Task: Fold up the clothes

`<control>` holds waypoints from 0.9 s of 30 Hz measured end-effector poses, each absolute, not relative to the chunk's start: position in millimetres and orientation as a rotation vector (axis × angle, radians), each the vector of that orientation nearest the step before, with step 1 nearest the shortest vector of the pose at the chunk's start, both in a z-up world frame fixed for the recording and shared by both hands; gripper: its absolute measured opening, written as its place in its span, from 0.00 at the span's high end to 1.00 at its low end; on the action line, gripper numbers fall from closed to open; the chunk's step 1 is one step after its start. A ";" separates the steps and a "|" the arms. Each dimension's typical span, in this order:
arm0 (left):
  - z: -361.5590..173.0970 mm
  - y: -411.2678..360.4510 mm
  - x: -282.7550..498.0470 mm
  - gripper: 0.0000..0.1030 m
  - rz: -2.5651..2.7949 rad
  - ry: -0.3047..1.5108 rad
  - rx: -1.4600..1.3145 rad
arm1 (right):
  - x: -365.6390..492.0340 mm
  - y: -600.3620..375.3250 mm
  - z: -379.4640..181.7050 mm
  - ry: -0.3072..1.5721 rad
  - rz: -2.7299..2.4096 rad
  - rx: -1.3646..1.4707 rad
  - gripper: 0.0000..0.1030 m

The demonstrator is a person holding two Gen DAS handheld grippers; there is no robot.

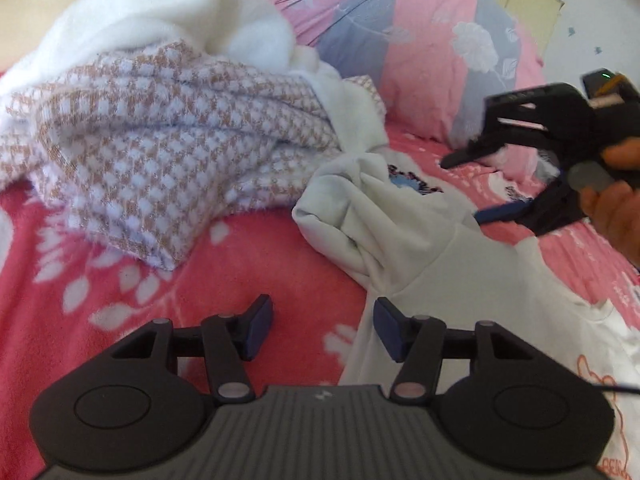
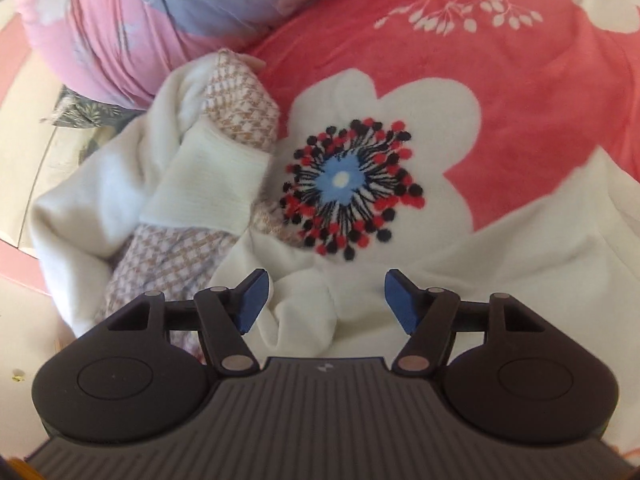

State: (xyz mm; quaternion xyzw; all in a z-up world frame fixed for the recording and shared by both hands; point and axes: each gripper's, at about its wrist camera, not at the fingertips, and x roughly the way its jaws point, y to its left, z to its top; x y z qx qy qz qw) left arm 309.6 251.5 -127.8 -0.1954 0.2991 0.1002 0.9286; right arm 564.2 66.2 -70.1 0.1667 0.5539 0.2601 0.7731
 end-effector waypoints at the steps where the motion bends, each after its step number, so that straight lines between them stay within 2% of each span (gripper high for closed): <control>1: -127.4 252.8 307.4 0.44 0.195 0.609 -0.402 | 566.5 69.9 -68.1 1.201 0.565 0.356 0.38; 6: -130.3 255.1 301.0 0.44 0.179 0.593 -0.412 | 565.2 94.3 -58.5 1.241 0.587 0.259 0.35; 15: -130.1 259.6 297.1 0.44 0.160 0.587 -0.438 | 558.6 107.1 -75.2 1.302 0.541 0.106 0.33; 18: -129.5 258.7 297.4 0.44 0.162 0.590 -0.436 | 549.7 119.2 -79.9 1.256 0.587 0.010 0.34; 20: -129.1 257.6 297.7 0.44 0.165 0.592 -0.429 | 546.3 124.7 -84.0 1.226 0.605 -0.043 0.47; 21: -129.0 257.4 297.6 0.44 0.165 0.592 -0.428 | 545.3 127.0 -86.2 1.215 0.609 -0.066 0.73; 22: -128.8 257.2 297.3 0.44 0.165 0.592 -0.428 | 545.8 128.3 -87.4 1.203 0.604 -0.081 0.92; 27: -129.1 257.0 297.1 0.44 0.166 0.591 -0.423 | 539.5 124.3 -61.9 0.977 0.657 -0.028 0.92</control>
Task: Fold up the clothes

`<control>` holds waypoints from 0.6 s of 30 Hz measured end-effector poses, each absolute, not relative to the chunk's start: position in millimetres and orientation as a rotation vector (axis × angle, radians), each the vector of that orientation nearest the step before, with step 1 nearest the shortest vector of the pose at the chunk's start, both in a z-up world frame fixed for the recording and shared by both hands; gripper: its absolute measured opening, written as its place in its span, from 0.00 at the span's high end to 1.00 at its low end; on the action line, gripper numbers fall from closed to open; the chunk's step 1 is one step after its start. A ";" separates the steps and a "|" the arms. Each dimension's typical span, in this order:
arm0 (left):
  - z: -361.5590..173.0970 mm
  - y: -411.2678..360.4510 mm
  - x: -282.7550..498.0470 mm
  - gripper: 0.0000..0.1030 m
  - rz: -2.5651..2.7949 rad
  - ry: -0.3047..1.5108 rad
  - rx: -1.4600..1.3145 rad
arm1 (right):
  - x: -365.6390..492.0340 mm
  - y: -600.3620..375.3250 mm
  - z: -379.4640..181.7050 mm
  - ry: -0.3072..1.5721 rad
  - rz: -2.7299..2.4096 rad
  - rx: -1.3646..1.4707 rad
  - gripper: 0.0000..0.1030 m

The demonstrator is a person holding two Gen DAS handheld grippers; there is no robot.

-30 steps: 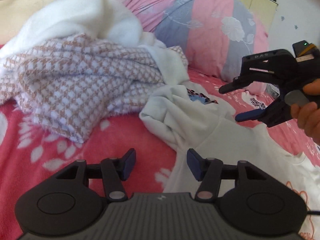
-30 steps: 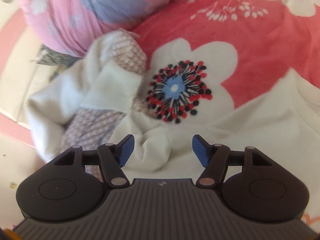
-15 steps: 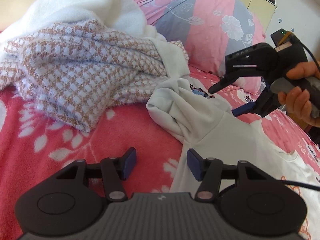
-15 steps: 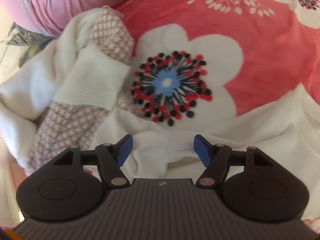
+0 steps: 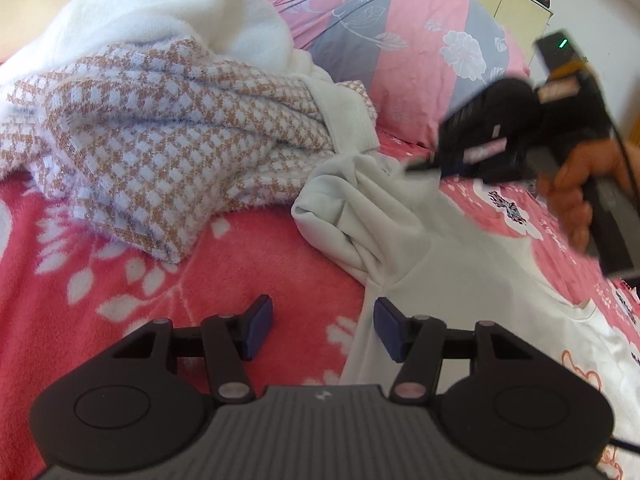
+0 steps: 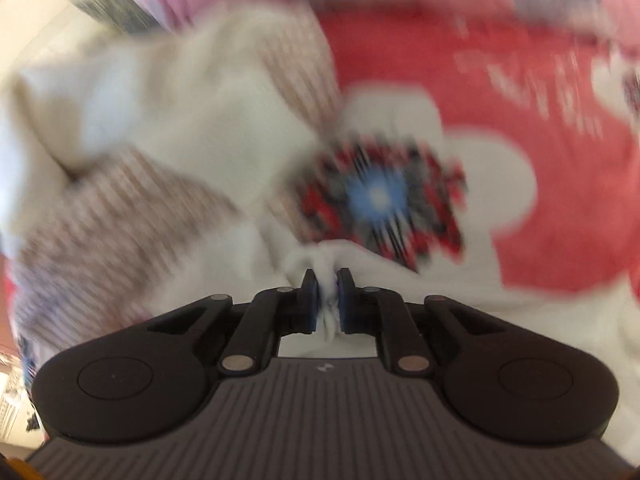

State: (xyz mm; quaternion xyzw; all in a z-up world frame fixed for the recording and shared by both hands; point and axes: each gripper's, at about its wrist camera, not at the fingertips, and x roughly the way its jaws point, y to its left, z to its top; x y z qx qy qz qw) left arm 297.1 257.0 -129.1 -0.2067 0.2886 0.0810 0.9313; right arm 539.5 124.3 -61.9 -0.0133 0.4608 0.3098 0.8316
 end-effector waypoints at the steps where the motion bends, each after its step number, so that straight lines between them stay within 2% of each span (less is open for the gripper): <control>1: -129.2 256.9 297.1 0.44 0.166 0.591 -0.422 | 539.2 121.5 -54.0 0.937 0.667 0.005 0.92; 6: -129.7 257.5 297.4 0.43 0.161 0.589 -0.425 | 528.9 96.0 -14.5 0.774 0.753 0.144 0.93; 11: -129.4 256.6 297.7 0.43 0.166 0.593 -0.419 | 497.5 50.5 1.1 0.687 0.835 0.116 0.93; 14: -129.1 255.9 298.4 0.43 0.170 0.596 -0.414 | 492.0 32.3 -18.5 0.752 0.747 0.015 0.91; 18: -129.3 257.3 298.4 0.43 0.169 0.595 -0.419 | 508.3 17.3 -56.2 0.929 0.522 -0.073 0.84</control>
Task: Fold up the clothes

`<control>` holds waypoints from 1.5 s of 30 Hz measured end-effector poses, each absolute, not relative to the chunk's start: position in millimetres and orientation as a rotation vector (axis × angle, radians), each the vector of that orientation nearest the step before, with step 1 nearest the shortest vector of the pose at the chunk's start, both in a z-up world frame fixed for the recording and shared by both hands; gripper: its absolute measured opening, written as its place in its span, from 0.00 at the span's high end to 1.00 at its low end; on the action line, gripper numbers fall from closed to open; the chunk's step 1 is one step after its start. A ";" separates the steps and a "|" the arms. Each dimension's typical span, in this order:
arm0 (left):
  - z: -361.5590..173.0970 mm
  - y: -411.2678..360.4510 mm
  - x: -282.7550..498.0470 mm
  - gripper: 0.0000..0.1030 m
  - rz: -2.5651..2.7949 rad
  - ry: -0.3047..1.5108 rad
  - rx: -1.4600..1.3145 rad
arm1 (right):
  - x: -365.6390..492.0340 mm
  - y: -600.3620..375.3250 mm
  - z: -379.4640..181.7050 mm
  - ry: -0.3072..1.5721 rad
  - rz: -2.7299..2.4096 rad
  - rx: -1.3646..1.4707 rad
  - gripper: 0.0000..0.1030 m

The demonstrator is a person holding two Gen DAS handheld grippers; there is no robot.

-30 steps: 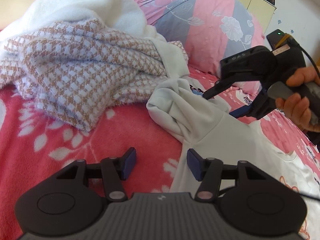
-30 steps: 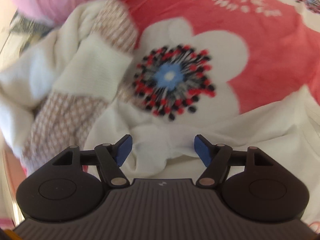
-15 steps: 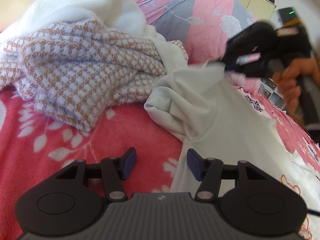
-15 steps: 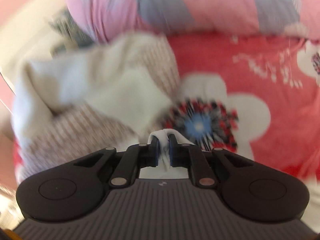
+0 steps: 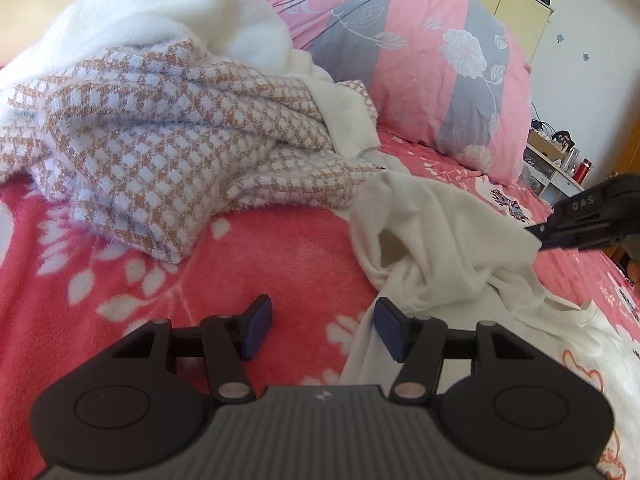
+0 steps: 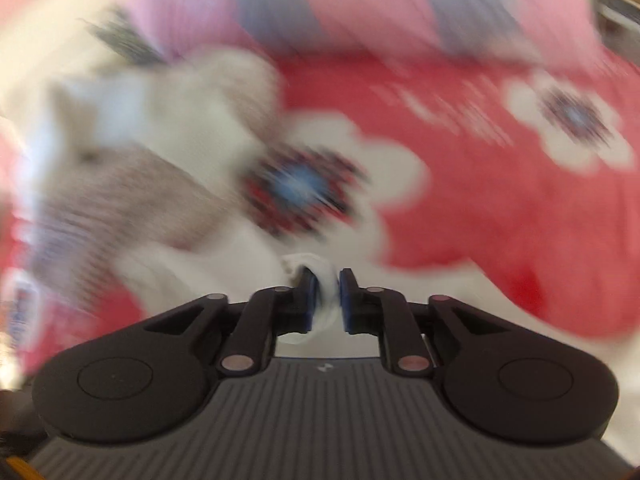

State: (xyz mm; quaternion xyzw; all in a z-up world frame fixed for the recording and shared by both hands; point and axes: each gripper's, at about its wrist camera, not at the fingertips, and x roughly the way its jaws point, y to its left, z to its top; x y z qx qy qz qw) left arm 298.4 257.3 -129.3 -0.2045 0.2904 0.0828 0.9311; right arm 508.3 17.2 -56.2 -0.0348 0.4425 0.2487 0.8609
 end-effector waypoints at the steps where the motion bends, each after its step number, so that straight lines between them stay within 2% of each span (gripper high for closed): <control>1: -129.4 258.1 298.4 0.43 0.168 0.595 -0.422 | 509.4 15.3 -55.7 0.920 0.503 -0.046 0.82; 3: -129.5 258.6 299.1 0.43 0.169 0.597 -0.421 | 507.9 19.8 -44.5 0.851 0.546 0.027 0.77; 5: -129.4 257.0 299.9 0.43 0.172 0.599 -0.409 | 505.8 26.8 -33.3 0.783 0.593 0.086 0.63; 6: -129.4 256.1 300.2 0.43 0.175 0.600 -0.402 | 502.9 39.9 -28.2 0.757 0.635 0.065 0.50; 7: -129.5 255.3 300.6 0.43 0.176 0.601 -0.398 | 499.9 55.5 -24.5 0.741 0.686 0.026 0.45; 12: -130.0 255.8 299.6 0.43 0.172 0.598 -0.404 | 479.8 152.8 -40.4 0.740 0.964 -0.330 0.30; 16: -130.6 257.0 298.8 0.43 0.165 0.596 -0.412 | 470.2 201.2 -78.7 0.832 1.016 -0.601 0.30; 17: -130.7 258.1 298.6 0.43 0.163 0.594 -0.418 | 469.9 202.9 -87.5 0.862 1.000 -0.639 0.33; 18: -130.6 259.6 297.6 0.43 0.160 0.591 -0.428 | 469.5 204.6 -96.3 0.892 0.984 -0.678 0.43; 19: -130.4 261.6 296.5 0.44 0.159 0.587 -0.442 | 469.5 203.8 -102.4 0.913 0.965 -0.699 0.76; 20: -129.6 265.1 293.9 0.45 0.164 0.578 -0.467 | 470.5 195.5 -100.6 0.906 0.939 -0.669 0.85; 22: -126.4 275.5 285.8 0.44 0.168 0.543 -0.535 | 469.0 169.1 -86.4 0.852 0.902 -0.556 0.89; 26: -127.9 298.1 279.1 0.43 0.148 0.518 -0.670 | 444.3 76.9 -53.0 0.690 0.827 -0.259 0.89; 29: -130.2 295.6 283.8 0.43 0.144 0.547 -0.659 | 401.5 17.0 -65.8 0.637 0.742 -0.240 0.85; 30: -129.1 290.7 285.5 0.43 0.152 0.553 -0.625 | 386.7 2.5 -78.4 0.646 0.706 -0.267 0.81; 31: -128.1 285.9 287.2 0.42 0.159 0.558 -0.590 | 374.2 -8.3 -92.1 0.679 0.666 -0.292 0.73; 34: -126.1 271.5 288.2 0.42 0.186 0.570 -0.491 | 350.5 -30.3 -123.7 0.789 0.565 -0.352 0.69; 35: -125.6 267.4 288.2 0.42 0.195 0.572 -0.462 | 345.0 -35.9 -120.9 0.768 0.554 -0.344 0.68; 38: -126.1 265.1 287.7 0.42 0.209 0.577 -0.447 | 338.8 -40.7 -89.3 0.660 0.548 -0.287 0.64; 40: -126.9 266.3 288.1 0.42 0.219 0.580 -0.465 | 339.2 -29.6 -66.9 0.578 0.590 -0.289 0.53; 42: -127.4 266.2 288.9 0.42 0.229 0.579 -0.473 | 346.9 -2.0 -53.0 0.517 0.654 -0.342 0.49; 45: -127.9 265.0 289.7 0.42 0.234 0.579 -0.465 | 370.5 54.0 -51.9 0.494 0.764 -0.416 0.48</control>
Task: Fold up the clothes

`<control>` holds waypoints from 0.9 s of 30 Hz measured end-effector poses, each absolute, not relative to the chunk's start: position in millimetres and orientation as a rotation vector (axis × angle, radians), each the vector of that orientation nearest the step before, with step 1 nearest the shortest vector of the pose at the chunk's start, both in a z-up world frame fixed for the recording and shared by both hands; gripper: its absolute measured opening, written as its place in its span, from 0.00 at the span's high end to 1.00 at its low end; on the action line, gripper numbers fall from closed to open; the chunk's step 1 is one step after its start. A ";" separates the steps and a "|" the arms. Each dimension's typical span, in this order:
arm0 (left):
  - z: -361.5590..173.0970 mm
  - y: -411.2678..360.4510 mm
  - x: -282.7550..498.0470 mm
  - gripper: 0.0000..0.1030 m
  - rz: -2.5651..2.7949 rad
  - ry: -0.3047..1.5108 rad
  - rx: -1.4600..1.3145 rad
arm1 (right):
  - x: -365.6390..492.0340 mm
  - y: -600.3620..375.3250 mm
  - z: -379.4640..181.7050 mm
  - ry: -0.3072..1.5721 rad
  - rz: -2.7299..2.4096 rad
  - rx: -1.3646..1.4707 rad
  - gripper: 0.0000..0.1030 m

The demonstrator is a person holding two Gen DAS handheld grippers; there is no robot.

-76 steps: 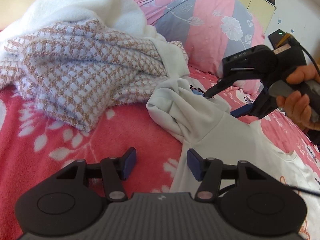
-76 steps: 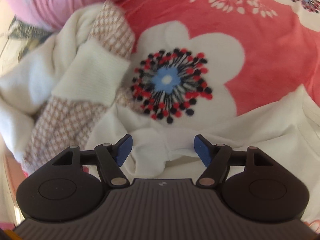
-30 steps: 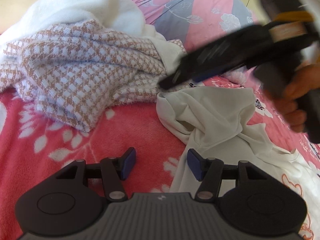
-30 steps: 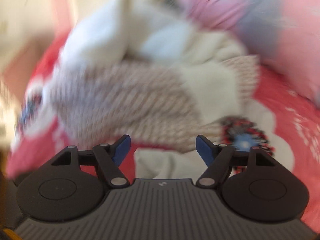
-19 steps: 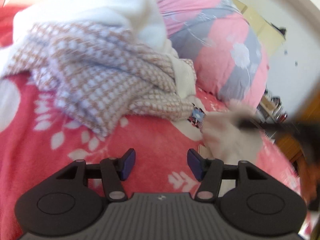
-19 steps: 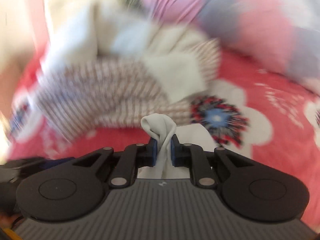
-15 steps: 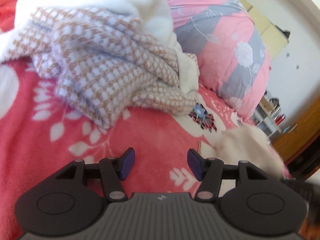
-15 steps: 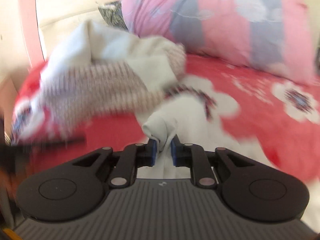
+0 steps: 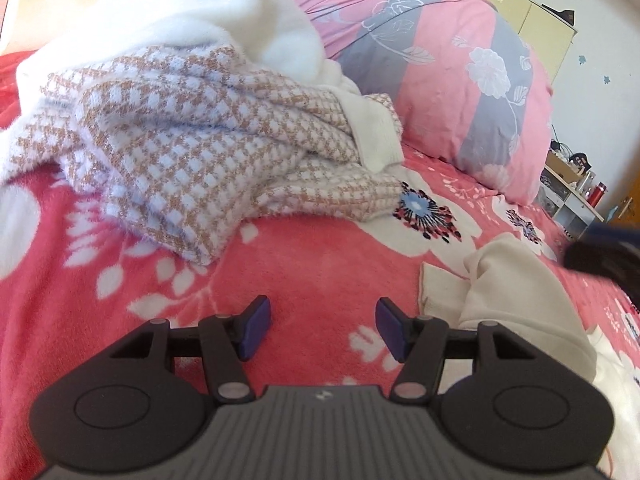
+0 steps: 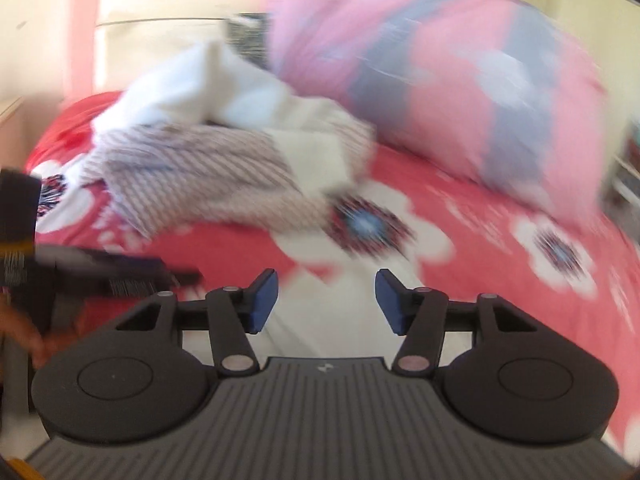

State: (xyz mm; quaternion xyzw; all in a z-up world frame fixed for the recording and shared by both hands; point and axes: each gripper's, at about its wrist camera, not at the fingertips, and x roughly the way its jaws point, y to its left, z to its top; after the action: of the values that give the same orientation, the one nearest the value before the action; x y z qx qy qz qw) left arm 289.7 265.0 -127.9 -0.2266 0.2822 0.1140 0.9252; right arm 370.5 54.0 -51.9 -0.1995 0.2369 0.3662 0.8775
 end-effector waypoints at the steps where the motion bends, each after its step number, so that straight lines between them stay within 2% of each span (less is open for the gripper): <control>1: -127.9 265.5 289.9 0.42 0.232 0.579 -0.467 | 381.4 73.4 -55.4 0.506 0.801 -0.431 0.48; 5: -129.1 268.5 290.3 0.42 0.221 0.580 -0.472 | 440.1 126.6 -85.7 0.752 0.806 -0.405 0.48; 12: -128.4 272.0 289.4 0.42 0.208 0.583 -0.491 | 498.7 125.4 -119.9 1.189 0.643 -0.133 0.48; 17: -128.6 273.8 287.3 0.42 0.205 0.580 -0.503 | 492.9 140.5 -120.6 1.289 0.603 -0.243 0.45; 23: -129.4 275.6 288.0 0.42 0.203 0.581 -0.514 | 471.4 152.4 -126.7 1.262 0.597 -0.381 0.47; 24: -129.5 275.9 287.7 0.42 0.202 0.580 -0.514 | 468.6 150.3 -125.6 1.246 0.597 -0.380 0.51; 26: -129.8 276.8 287.3 0.42 0.197 0.579 -0.517 | 465.9 139.7 -121.2 1.218 0.590 -0.347 0.68; 27: -129.9 277.5 287.1 0.42 0.194 0.578 -0.521 | 464.6 134.5 -118.9 1.204 0.586 -0.330 0.88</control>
State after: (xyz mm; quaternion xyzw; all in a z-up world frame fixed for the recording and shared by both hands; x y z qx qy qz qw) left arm 287.1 277.5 -129.9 -0.2534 0.2811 0.0945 0.9208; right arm 464.6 134.5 -118.9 -0.1522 0.5556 0.2703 0.7715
